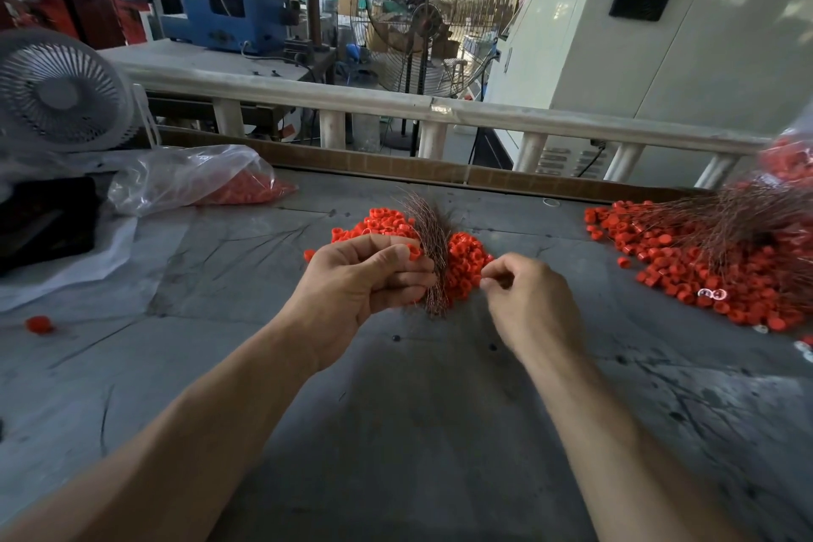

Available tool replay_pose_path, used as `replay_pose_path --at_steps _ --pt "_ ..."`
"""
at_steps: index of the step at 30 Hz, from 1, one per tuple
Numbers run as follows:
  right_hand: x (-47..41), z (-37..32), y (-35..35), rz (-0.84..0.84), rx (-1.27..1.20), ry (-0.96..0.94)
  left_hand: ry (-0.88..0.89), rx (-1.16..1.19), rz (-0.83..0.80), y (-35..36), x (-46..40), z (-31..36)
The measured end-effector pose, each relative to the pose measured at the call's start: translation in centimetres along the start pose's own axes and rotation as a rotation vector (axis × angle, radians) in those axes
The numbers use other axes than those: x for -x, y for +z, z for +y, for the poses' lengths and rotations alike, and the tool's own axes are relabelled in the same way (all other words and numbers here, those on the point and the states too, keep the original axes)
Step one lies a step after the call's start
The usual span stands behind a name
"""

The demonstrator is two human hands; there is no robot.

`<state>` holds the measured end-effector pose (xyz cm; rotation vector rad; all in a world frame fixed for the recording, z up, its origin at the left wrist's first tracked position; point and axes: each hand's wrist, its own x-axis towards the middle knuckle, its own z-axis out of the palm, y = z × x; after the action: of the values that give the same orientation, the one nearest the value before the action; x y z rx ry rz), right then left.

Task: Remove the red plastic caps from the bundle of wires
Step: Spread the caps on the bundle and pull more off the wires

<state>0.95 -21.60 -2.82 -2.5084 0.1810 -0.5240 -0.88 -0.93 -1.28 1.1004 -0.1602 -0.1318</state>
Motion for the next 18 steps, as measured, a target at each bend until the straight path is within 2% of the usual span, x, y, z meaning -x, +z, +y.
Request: replay_pose_path --at_steps 9,12,16,18 --pt "-0.8 0.0 1.6 0.065 0.065 -0.010 -0.017 -0.024 0.013 0.2 0.0 -0.1" --pt "-0.9 0.0 1.1 0.062 -0.192 0.006 -0.017 -0.020 0.019 0.1 0.0 -0.1" --pt "-0.1 -1.7 0.2 -0.089 -0.697 -0.048 -0.015 -0.024 0.033 0.2 -0.1 -0.2" --pt "0.5 -2.2 0.0 -0.167 -0.756 -0.108 -0.017 -0.026 0.029 0.1 -0.1 -0.1"
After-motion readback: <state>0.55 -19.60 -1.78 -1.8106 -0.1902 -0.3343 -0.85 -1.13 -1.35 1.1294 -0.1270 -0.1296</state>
